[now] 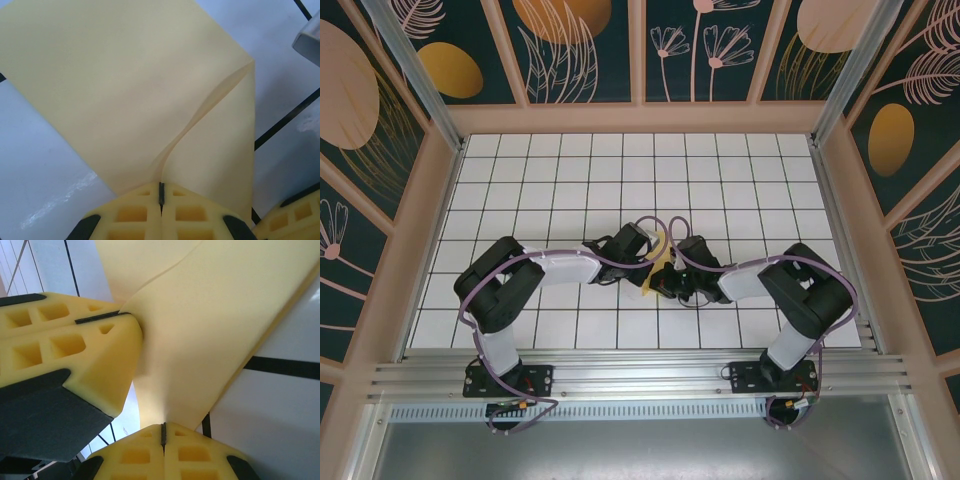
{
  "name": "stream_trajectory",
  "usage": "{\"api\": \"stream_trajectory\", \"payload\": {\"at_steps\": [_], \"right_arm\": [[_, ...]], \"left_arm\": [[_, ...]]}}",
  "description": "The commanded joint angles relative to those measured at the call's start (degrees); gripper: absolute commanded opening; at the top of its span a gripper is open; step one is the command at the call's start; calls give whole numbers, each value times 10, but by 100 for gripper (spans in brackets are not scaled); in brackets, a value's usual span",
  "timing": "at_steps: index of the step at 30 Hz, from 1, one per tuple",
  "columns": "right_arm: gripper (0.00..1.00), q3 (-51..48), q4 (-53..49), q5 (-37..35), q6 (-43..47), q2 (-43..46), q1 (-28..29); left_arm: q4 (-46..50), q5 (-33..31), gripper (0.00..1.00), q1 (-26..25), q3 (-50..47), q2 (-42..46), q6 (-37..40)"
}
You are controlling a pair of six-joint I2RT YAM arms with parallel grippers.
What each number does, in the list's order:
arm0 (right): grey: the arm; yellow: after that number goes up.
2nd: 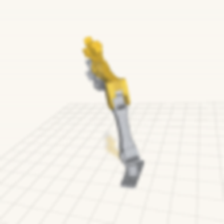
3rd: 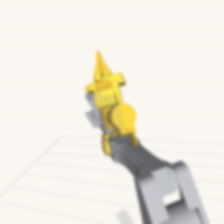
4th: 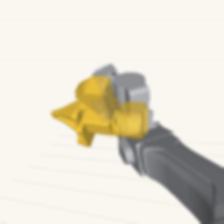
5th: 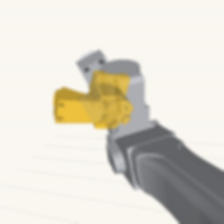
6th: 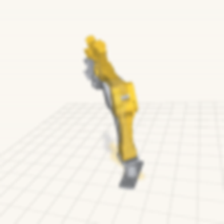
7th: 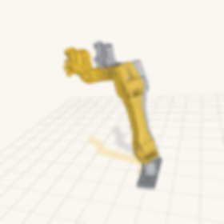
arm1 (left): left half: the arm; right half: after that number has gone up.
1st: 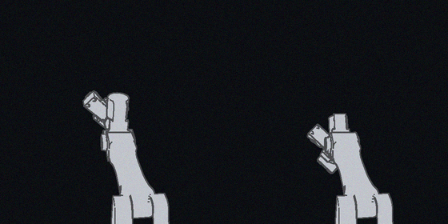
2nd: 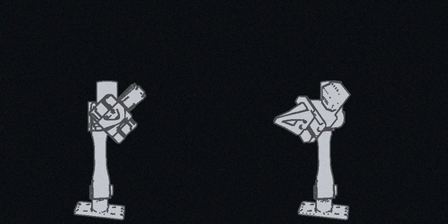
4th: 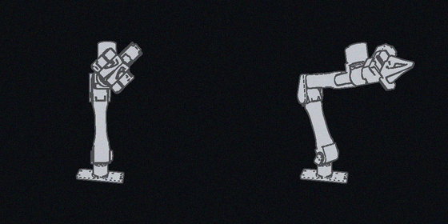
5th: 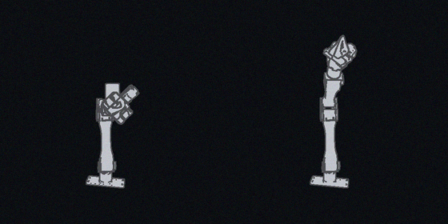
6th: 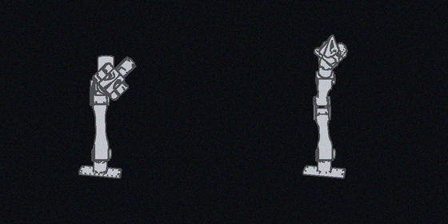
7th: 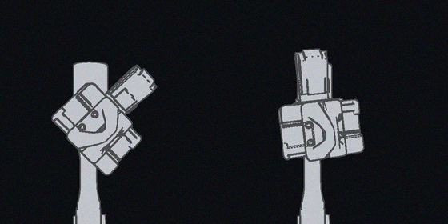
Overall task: Fold a paper plane with a square sheet of paper (pick it up from the middle)
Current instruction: Third fold the triangle at the center of the table.
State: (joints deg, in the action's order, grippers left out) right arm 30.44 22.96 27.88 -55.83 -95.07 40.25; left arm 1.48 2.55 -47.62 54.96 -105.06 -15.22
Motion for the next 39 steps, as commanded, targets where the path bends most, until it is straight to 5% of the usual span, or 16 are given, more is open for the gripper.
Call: {"api": "stream_trajectory", "payload": {"at_steps": [1, 9, 19, 25, 39], "right_arm": [[1, 8, -50, -21, 13, -1, 12], [2, 12, -27, -18, -5, 53, 17], [2, -1, 49, -2, -40, 0, 32], [2, 1, -21, -37, -21, -25, 39], [3, 16, 5, -8, -35, 19, 53]], "left_arm": [[29, 17, 0, 1, -14, -24, 8], [28, 19, 1, 1, -17, -22, 8], [27, 19, 1, 1, -15, -21, 8], [27, 21, 1, 1, -15, -23, 10], [27, 25, 1, 1, -14, -23, 12]]}}
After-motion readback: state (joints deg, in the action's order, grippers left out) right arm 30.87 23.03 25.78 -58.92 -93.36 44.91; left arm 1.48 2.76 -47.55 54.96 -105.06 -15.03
